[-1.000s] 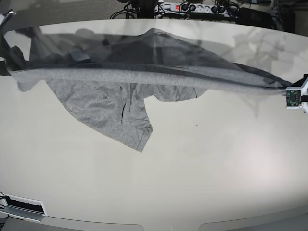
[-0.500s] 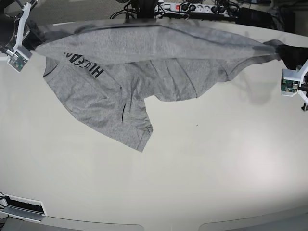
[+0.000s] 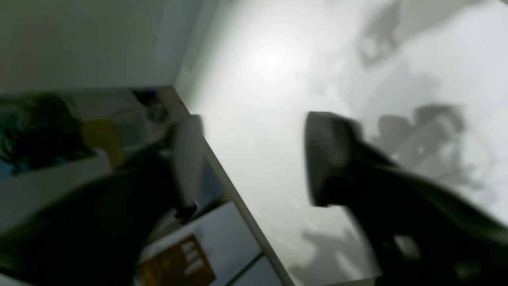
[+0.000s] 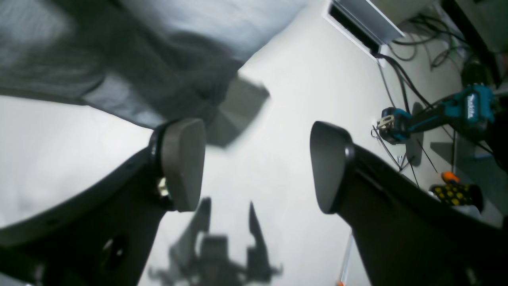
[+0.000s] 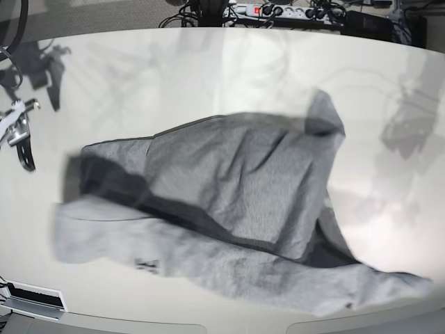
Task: Layout the t-shirt on the table in an organized manner, then fold the t-shirt properly
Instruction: 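Lift the t-shirt with both grippers, shake it and lay it flat, then move both grippers to the shirt's collar-side edge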
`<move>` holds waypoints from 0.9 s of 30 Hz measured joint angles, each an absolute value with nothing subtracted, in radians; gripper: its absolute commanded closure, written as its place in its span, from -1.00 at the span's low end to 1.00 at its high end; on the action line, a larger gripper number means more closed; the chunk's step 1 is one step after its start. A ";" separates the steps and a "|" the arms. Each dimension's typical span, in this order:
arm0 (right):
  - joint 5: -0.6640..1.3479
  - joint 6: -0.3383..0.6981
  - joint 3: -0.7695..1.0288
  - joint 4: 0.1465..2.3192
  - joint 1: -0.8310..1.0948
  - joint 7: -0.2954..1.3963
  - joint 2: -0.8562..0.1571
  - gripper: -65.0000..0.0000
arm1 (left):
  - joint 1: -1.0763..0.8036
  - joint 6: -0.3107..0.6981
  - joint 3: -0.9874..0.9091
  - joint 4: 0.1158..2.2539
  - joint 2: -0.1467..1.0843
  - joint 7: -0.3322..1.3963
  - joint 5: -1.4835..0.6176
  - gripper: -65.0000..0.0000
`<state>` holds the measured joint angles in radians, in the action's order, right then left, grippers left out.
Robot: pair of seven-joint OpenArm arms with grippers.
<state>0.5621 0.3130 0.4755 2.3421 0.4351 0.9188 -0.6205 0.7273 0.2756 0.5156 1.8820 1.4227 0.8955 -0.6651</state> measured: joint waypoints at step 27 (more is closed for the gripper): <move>0.482 0.445 0.126 2.162 0.357 0.879 -0.517 -0.02 | 0.277 0.588 0.510 1.765 0.981 0.832 -0.554 -0.52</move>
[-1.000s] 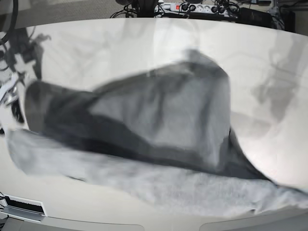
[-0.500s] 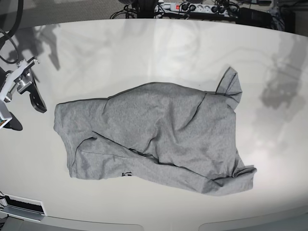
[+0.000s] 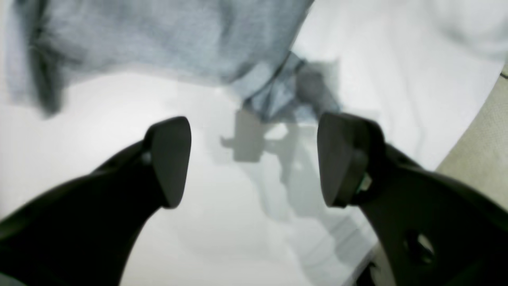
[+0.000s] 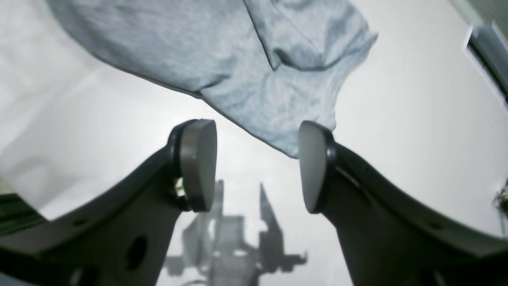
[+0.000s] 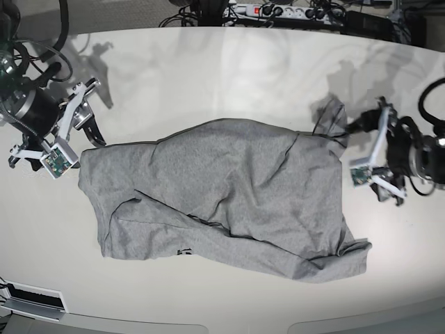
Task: Layout the t-shirt on the table in an organized manner, then fold the t-shirt properly
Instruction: 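Move both grippers to the shirt's collar-side edge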
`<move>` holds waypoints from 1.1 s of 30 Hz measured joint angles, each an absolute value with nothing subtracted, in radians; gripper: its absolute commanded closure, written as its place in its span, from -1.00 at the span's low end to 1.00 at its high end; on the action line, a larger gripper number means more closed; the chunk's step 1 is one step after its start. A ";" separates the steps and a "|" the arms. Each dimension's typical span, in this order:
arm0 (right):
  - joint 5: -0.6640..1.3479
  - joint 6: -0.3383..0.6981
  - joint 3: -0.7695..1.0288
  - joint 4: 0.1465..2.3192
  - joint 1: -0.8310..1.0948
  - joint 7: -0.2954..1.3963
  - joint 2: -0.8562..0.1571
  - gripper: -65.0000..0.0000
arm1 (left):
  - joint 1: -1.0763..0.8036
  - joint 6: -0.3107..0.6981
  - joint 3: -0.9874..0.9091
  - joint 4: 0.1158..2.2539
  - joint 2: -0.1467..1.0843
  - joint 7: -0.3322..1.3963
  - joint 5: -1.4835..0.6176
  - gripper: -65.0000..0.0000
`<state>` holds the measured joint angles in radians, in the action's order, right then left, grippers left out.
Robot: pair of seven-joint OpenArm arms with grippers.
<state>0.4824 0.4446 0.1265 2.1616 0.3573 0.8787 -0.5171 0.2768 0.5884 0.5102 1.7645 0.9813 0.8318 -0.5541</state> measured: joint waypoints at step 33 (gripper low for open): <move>0.550 0.535 0.122 1.800 0.185 0.879 -0.478 -0.02 | 0.239 0.693 0.509 1.512 0.897 1.014 -0.611 -0.52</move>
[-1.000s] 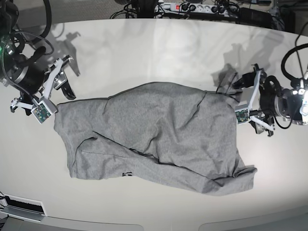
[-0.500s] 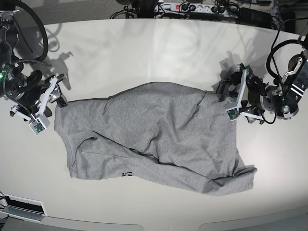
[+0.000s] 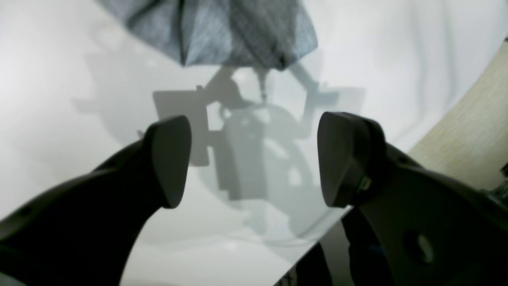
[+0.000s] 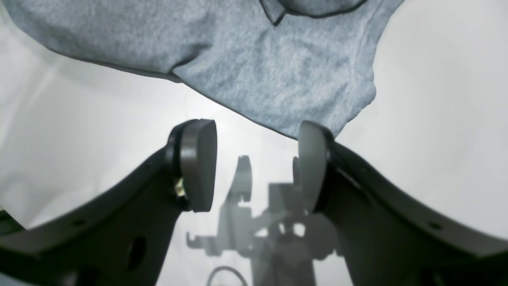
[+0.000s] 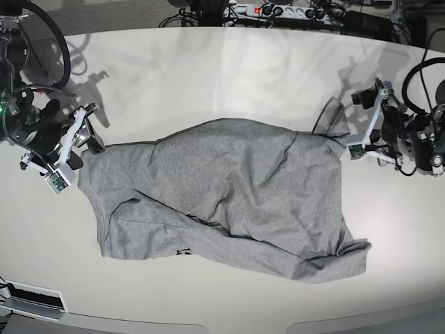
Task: Layout the t-shirt on the table in an organized manner, then fold the t-shirt properly
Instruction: 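Move both grippers to the shirt's collar-side edge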
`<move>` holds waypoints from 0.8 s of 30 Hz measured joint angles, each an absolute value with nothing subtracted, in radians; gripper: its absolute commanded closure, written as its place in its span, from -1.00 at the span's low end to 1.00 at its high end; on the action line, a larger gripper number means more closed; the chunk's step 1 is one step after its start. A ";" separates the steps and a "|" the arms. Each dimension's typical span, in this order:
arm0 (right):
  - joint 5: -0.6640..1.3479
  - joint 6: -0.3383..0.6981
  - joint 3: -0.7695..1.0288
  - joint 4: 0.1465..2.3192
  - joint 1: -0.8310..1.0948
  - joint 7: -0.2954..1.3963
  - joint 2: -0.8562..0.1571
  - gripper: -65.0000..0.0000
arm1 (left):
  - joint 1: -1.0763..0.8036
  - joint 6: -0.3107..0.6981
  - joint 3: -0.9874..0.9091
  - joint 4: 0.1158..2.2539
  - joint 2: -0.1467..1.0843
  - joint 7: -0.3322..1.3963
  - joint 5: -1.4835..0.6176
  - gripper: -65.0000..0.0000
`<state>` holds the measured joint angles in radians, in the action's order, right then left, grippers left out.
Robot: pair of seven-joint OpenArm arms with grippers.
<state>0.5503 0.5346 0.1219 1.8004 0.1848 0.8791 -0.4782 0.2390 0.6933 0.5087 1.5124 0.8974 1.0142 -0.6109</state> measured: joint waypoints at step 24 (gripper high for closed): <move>0.602 0.550 0.121 1.800 0.182 0.879 -0.429 -0.02 | 0.050 0.430 0.486 1.326 0.749 0.627 -0.309 0.08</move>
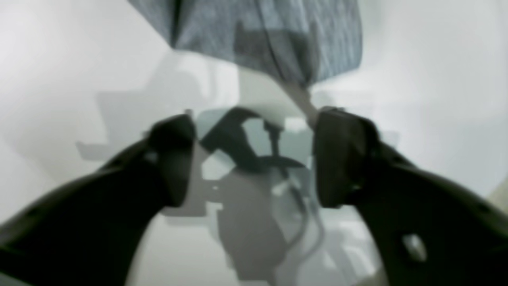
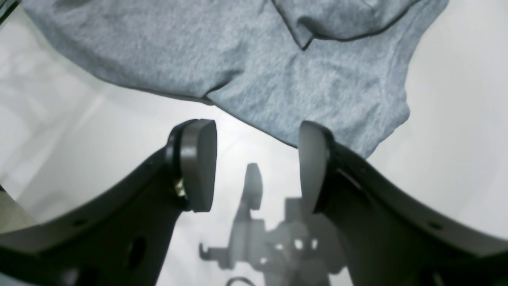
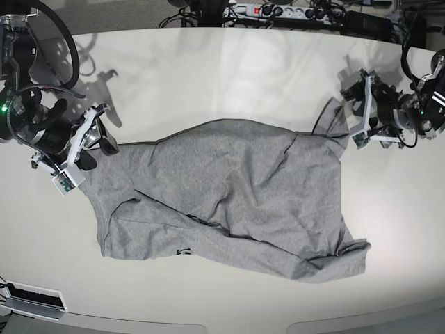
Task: Layout the t-shirt on the table in an organized manner, then fold the t-shirt properly
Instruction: 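Move both grippers to the shirt's collar-side edge, then grasp the shirt edge with both grippers and pull it taut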
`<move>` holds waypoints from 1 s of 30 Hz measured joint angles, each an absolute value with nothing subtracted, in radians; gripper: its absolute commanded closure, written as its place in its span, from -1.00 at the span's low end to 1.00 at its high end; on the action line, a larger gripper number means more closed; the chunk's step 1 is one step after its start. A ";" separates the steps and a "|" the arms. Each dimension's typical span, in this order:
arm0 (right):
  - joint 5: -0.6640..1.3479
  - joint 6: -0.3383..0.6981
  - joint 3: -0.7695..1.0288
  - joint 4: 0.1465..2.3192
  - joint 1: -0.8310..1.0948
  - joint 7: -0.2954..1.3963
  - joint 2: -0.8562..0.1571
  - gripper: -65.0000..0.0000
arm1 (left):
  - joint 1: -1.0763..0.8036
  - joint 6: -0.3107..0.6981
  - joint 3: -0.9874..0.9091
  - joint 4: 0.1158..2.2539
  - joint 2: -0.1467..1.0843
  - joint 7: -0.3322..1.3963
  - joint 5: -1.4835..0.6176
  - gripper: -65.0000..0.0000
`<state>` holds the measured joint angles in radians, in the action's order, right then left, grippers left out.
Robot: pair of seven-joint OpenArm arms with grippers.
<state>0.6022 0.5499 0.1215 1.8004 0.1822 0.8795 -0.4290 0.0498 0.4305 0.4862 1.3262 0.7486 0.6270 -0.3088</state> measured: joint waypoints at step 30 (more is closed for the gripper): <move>0.282 0.583 0.062 1.749 0.162 0.720 -0.390 -0.03 | 0.067 0.225 0.505 1.787 0.946 0.725 -0.152 1.00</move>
<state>0.2817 0.5827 0.0620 1.7493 0.1623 0.7200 -0.3901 0.0669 0.2253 0.5049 1.7874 0.9463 0.7254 -0.1516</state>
